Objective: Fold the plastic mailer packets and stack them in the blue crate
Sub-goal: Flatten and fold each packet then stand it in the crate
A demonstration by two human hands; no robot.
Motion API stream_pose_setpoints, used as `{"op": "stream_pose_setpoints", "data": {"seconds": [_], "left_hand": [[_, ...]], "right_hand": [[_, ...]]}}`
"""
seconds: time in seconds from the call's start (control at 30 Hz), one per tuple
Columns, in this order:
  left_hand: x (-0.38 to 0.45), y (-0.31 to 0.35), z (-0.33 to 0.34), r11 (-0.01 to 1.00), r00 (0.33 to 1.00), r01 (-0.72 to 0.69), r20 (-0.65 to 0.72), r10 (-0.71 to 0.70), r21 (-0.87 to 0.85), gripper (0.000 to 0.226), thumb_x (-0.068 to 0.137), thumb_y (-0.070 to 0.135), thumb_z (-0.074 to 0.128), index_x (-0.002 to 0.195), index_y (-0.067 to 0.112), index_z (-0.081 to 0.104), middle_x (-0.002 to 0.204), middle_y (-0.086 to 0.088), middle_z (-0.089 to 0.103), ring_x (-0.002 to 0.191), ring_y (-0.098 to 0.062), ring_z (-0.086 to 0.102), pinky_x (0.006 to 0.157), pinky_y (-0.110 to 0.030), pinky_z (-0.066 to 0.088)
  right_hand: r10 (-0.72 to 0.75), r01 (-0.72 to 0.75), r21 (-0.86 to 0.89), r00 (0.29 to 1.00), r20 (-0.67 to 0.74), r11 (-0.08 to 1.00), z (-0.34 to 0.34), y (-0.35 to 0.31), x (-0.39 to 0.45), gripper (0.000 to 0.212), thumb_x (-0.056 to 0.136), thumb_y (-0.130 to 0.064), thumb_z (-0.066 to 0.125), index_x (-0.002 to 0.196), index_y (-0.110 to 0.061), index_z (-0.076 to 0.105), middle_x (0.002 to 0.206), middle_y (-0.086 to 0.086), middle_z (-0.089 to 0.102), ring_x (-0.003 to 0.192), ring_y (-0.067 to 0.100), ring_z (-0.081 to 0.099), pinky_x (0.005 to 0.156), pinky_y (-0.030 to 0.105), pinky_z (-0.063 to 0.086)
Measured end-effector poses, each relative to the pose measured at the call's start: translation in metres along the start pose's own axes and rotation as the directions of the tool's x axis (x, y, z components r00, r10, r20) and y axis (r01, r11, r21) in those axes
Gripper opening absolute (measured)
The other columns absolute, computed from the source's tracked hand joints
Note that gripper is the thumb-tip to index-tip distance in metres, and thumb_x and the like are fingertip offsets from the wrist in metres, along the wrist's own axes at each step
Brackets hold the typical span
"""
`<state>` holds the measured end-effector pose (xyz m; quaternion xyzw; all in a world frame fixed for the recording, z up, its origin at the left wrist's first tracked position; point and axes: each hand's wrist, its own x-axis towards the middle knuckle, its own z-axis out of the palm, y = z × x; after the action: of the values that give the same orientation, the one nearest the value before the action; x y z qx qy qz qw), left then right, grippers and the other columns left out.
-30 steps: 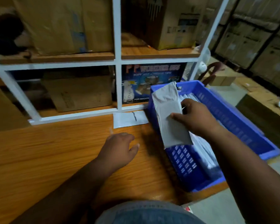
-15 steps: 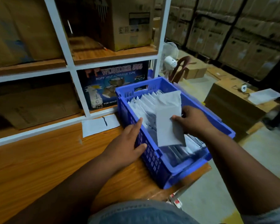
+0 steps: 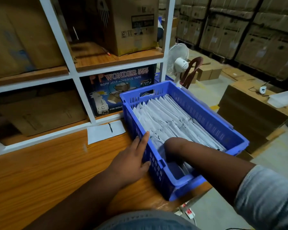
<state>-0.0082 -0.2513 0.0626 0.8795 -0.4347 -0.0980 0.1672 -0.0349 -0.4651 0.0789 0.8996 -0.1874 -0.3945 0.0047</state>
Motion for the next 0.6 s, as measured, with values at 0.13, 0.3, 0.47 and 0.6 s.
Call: {"op": "stream_pose_setpoints", "data": {"seconds": [0.13,0.3,0.47,0.6], "left_hand": [[0.002,-0.003,0.001,0.999,1.000,-0.017,-0.007,0.018,0.028,0.108,0.101,0.056,0.060,0.158,0.054,-0.031,0.178,-0.007,0.016,0.149,-0.034,0.045,0.114,-0.049,0.048],[0.000,-0.009,-0.002,0.998,0.998,-0.068,0.001,0.068,0.009,0.109,0.101,0.053,0.062,0.158,0.053,-0.031,0.169,-0.002,0.030,0.139,-0.029,0.052,0.105,-0.049,0.053],[0.000,-0.035,-0.003,0.998,0.999,-0.051,-0.007,0.051,0.040,0.107,0.102,0.055,0.060,0.157,0.053,-0.032,0.177,-0.005,0.018,0.146,-0.032,0.047,0.109,-0.049,0.051],[0.013,-0.078,-0.002,0.996,0.999,0.054,0.002,-0.055,0.068,0.090,0.103,0.060,0.055,0.170,0.038,-0.002,0.175,0.001,0.023,0.151,-0.024,0.040,0.116,-0.042,0.046]], "right_hand": [[0.054,-0.059,-0.021,0.981,-0.187,0.998,-0.005,0.011,-0.009,0.017,0.086,-0.025,0.069,0.075,-0.013,0.069,0.069,-0.002,0.069,0.067,0.019,0.068,0.070,0.032,0.059],[0.058,-0.081,-0.066,0.953,-0.296,0.995,-0.002,0.013,-0.019,0.017,0.086,-0.028,0.072,0.076,-0.017,0.064,0.073,-0.004,0.063,0.063,0.017,0.062,0.061,0.030,0.051],[0.044,-0.027,0.046,0.902,-0.428,0.999,-0.023,0.017,-0.027,0.048,0.090,-0.060,0.075,0.073,-0.019,0.057,0.072,-0.005,0.058,0.079,0.025,0.064,0.069,0.032,0.050],[0.004,0.055,0.082,0.807,-0.591,0.995,-0.050,0.009,-0.044,0.035,0.100,-0.056,0.064,0.093,-0.021,0.064,0.090,0.001,0.063,0.087,0.028,0.064,0.074,0.039,0.059]]}}
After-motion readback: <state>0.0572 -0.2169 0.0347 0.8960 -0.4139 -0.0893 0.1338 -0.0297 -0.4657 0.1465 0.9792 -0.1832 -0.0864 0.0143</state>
